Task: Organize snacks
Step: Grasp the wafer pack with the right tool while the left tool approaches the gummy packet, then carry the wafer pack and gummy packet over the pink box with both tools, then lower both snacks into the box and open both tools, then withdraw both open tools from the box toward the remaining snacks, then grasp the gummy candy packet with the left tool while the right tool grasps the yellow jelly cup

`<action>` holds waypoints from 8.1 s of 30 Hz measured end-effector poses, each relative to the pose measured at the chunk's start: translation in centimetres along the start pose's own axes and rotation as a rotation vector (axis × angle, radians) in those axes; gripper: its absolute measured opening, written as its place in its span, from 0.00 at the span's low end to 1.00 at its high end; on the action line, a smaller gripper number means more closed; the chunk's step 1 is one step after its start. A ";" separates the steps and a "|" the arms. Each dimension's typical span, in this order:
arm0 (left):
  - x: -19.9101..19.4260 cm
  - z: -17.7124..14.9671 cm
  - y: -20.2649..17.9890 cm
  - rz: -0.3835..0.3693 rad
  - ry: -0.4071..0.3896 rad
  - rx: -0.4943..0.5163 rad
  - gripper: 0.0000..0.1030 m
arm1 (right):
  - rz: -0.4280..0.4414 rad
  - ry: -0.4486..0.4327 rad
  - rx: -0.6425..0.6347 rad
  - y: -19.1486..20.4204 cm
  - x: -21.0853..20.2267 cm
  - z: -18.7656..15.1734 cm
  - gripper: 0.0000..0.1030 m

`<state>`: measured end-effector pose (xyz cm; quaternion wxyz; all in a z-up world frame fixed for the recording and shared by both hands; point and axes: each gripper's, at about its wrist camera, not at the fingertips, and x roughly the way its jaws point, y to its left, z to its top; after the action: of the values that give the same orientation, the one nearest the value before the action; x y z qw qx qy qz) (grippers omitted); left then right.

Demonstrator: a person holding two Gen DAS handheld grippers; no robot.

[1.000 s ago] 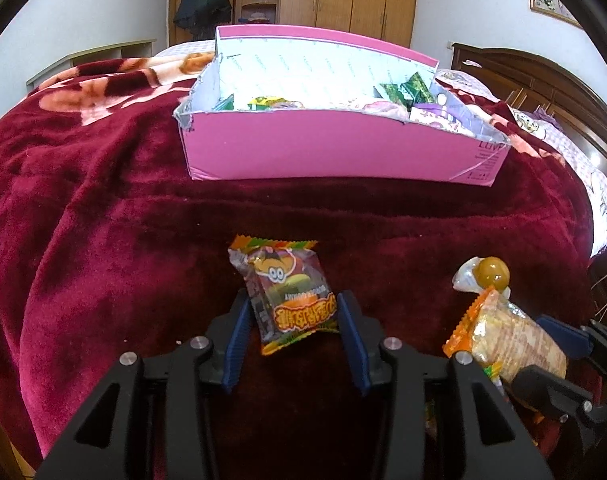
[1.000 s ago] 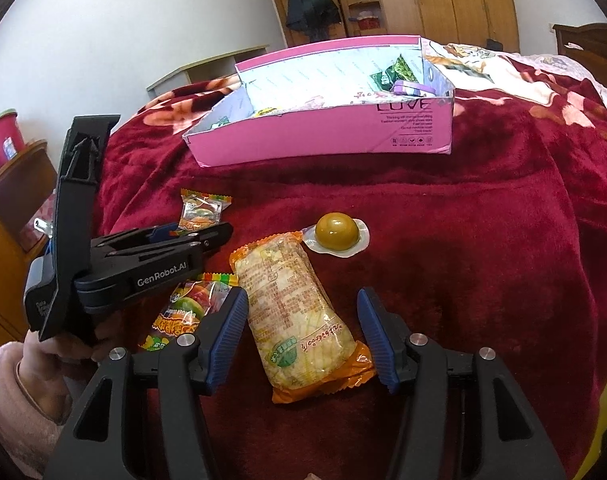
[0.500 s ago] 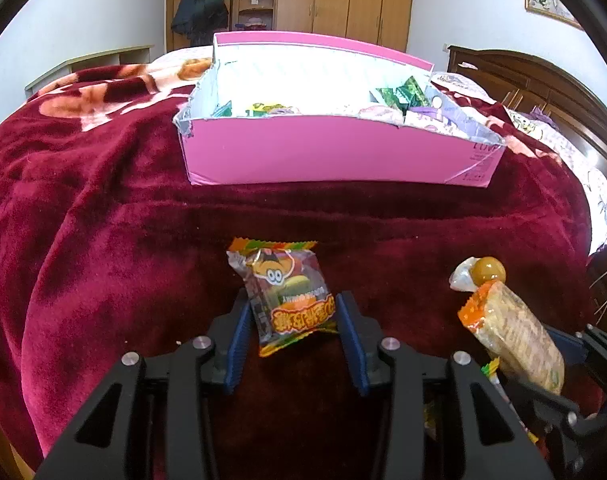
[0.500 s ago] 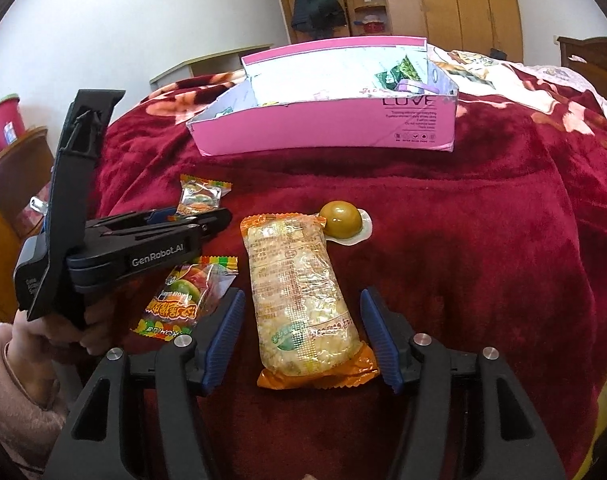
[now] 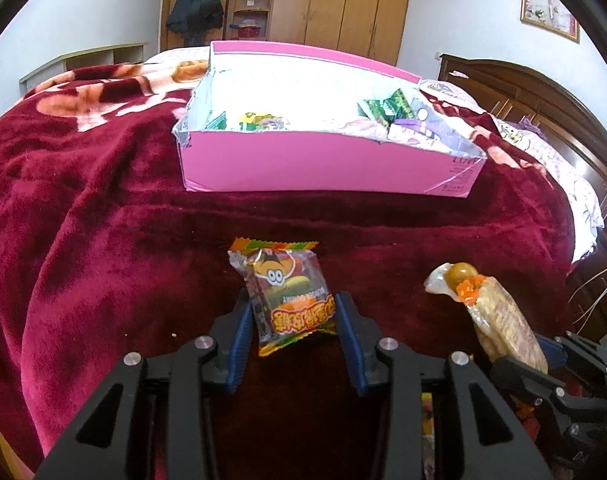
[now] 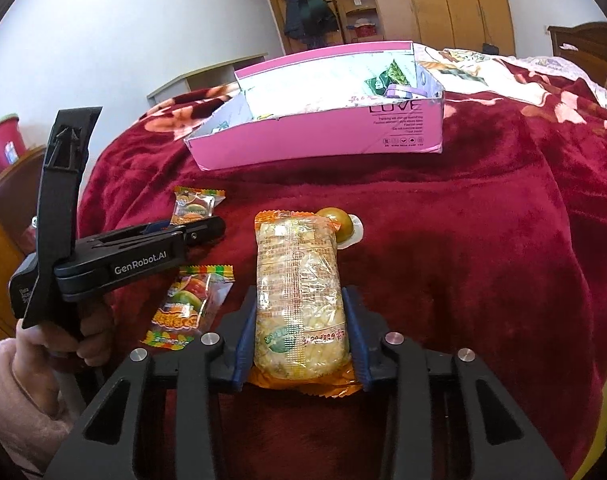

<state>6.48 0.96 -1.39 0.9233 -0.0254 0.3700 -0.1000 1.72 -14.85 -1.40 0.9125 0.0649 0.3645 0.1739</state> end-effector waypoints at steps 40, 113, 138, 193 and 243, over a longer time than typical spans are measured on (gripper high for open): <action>-3.7 7.0 -0.7 -0.005 -0.152 0.019 0.40 | 0.012 -0.141 -0.056 0.3 -3.2 5.5 0.39; 6.1 11.3 1.4 0.061 -0.097 0.013 0.49 | -0.107 -0.098 -0.013 -3.8 9.3 17.5 0.39; 5.5 11.4 1.4 0.039 -0.099 -0.016 0.50 | 0.002 -0.144 0.014 -3.8 6.7 16.4 0.58; -4.8 2.9 -2.1 -0.131 0.001 -0.020 0.53 | -0.047 -0.091 0.086 -2.1 -2.9 5.2 0.59; -3.5 -0.4 -2.4 -0.008 -0.010 0.057 0.39 | -0.068 -0.046 0.128 -2.8 -2.2 2.9 0.59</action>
<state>3.31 -0.62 0.99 0.9251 -0.0012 0.3623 -0.1140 3.00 -18.25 1.42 0.9201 0.1147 0.3557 0.1176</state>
